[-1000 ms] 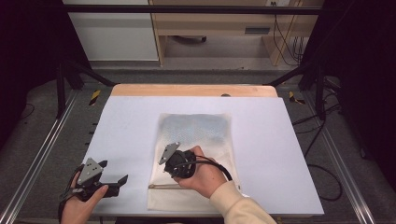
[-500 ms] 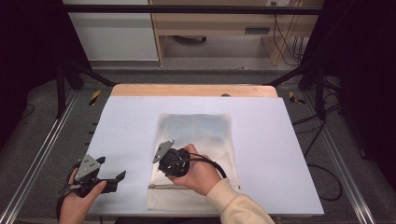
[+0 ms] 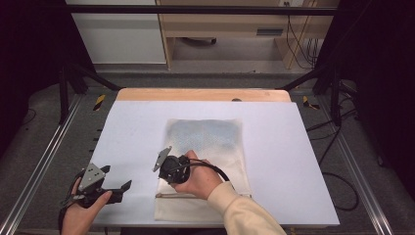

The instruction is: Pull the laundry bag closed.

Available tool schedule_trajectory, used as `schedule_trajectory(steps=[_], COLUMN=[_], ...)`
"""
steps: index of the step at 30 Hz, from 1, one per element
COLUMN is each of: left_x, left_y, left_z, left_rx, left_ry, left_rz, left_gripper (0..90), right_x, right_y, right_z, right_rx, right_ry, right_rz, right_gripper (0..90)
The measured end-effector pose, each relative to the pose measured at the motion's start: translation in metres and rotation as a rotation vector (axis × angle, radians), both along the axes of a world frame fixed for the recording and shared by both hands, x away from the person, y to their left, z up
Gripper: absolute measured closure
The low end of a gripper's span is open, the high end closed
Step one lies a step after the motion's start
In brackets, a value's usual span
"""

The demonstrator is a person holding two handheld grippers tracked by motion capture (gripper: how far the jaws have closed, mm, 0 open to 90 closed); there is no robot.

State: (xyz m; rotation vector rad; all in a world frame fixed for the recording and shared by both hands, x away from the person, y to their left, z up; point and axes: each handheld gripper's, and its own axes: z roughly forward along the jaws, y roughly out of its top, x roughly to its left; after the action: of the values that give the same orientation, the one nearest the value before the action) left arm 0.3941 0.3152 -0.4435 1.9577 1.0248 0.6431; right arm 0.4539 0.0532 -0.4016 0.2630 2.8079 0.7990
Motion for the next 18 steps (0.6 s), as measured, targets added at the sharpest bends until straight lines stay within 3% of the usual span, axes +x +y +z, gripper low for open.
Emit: schedule_trajectory(steps=[3,9,13,18], left_x=[-0.002,-0.003,-0.007,-0.015], left_y=[-0.001,-0.001,0.0,0.003], left_z=[0.002,0.0,-0.002,-0.002], left_rx=[0.009,0.009,0.005,0.01], left_ry=[-0.022,0.012,0.029,0.024], left_rz=[0.002,0.003,0.004,0.014], left_gripper=[7.5,7.6,7.6,7.6], right_x=[-0.001,-0.003,-0.008,-0.015], right_y=[0.002,0.006,0.01,0.02], right_z=[0.0,-0.002,-0.007,-0.018], right_rx=[0.013,0.028,0.03,-0.003], right_ry=[0.001,0.002,0.038,0.05], right_rz=[0.005,0.021,0.049,0.091], right_gripper=[79.9,81.1,80.5,79.1])
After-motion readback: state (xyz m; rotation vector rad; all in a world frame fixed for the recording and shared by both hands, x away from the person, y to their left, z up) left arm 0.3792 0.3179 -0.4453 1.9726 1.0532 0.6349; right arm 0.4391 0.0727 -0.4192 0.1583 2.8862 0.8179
